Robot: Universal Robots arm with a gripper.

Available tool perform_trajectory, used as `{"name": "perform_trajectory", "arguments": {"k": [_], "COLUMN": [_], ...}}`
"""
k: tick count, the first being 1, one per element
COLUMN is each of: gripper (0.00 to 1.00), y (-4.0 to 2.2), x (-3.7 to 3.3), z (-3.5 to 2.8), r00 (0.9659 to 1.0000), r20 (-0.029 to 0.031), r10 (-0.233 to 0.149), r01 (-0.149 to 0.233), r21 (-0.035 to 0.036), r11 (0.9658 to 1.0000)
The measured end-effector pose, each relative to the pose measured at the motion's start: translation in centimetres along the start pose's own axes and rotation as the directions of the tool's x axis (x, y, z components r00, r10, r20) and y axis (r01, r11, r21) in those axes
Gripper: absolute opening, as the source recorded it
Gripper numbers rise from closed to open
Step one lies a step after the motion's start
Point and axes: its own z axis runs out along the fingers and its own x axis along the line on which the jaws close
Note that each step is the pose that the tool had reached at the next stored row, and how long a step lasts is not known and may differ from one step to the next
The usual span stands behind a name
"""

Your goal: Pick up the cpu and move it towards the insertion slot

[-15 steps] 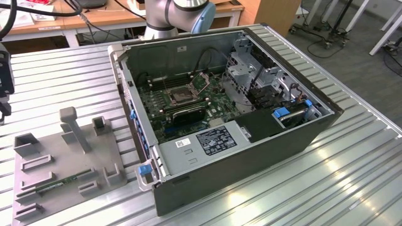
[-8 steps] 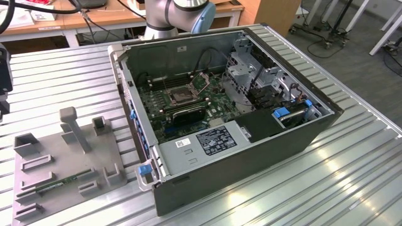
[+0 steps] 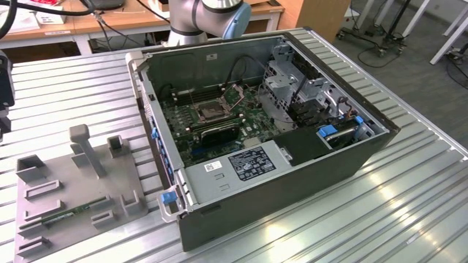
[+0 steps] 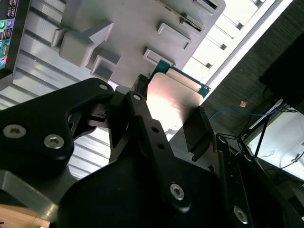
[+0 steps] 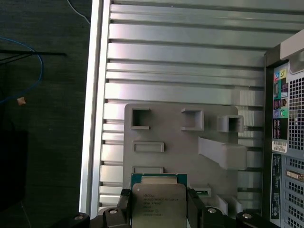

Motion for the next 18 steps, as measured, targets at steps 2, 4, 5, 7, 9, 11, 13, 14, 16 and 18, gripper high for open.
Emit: {"name": "perform_trajectory", "arguments": {"k": [2, 4, 5, 7, 9, 11, 13, 14, 16, 18], "gripper": [0.55, 0.55, 0.55, 0.55, 0.55, 0.55, 0.55, 0.55, 0.55, 0.55], "y": [0.00, -0.01, -0.01, -0.01, -0.02, -0.02, -0.03, -0.03, -0.04, -0.04], "x": [-0.06, -0.14, -0.19, -0.31, -0.43, -0.57, -0.73, -0.81, -0.98, -1.16], "z": [-0.01, 0.01, 0.00, 0.01, 0.00, 0.01, 0.01, 0.01, 0.00, 0.00], "r00": [1.0000, 1.0000, 1.0000, 1.0000, 1.0000, 1.0000, 1.0000, 1.0000, 1.0000, 1.0000], "r20": [-0.0002, 0.0001, 0.0000, 0.0001, 0.0000, 0.0002, 0.0001, 0.0001, 0.0001, 0.0000], "r10": [0.000, 0.000, 0.000, 0.000, 0.000, 0.000, 0.000, 0.000, 0.000, 0.000], "r01": [0.000, 0.000, 0.000, 0.000, 0.000, 0.000, 0.000, 0.000, 0.000, 0.000], "r21": [0.0001, -0.0001, -0.0001, -0.0001, 0.0000, 0.0000, -0.0001, -0.0001, -0.0001, -0.0001], "r11": [1.0000, 1.0000, 1.0000, 1.0000, 1.0000, 1.0000, 1.0000, 1.0000, 1.0000, 1.0000]}}
